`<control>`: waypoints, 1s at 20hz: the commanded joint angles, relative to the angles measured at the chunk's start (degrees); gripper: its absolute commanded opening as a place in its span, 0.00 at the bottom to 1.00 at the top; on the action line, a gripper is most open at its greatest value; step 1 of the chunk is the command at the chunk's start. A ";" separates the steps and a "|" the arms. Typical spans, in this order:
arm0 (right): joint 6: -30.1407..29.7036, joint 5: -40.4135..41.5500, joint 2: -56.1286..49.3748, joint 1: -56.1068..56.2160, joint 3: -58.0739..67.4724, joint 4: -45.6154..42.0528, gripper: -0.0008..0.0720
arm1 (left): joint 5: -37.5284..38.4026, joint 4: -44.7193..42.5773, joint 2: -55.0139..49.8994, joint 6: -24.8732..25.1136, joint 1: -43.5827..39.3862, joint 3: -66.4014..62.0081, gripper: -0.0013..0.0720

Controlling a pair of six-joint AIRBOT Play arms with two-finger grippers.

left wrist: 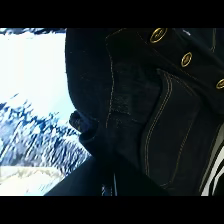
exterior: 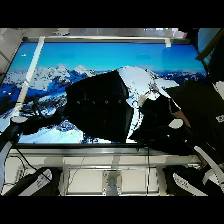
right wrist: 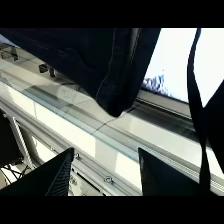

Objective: Fold the clothes and pants, and hang the long-sleeved shirts on hangers.

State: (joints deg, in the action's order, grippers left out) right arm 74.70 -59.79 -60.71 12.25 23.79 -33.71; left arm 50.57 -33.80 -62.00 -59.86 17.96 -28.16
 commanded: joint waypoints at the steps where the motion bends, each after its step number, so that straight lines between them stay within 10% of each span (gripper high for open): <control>1: 0.66 5.25 -4.90 5.09 -1.36 4.72 0.66 | 1.16 -5.16 0.35 -0.13 0.00 -0.07 0.06; 15: -1.77 10.47 -7.43 11.72 -1.29 14.14 0.60 | 1.16 -7.82 0.35 -0.13 0.00 -0.04 0.06; 18: -1.92 10.60 -7.43 11.72 -1.29 14.16 0.07 | 1.16 -7.82 0.35 -0.13 0.00 -0.04 0.06; 20: -2.21 9.81 -7.41 11.72 -0.66 14.40 0.02 | 1.64 -7.82 0.35 -0.13 0.00 -0.07 0.06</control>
State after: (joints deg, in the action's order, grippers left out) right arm 72.73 -49.78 -68.12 23.79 22.68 -19.79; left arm 51.75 -41.56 -61.67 -59.99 17.96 -28.16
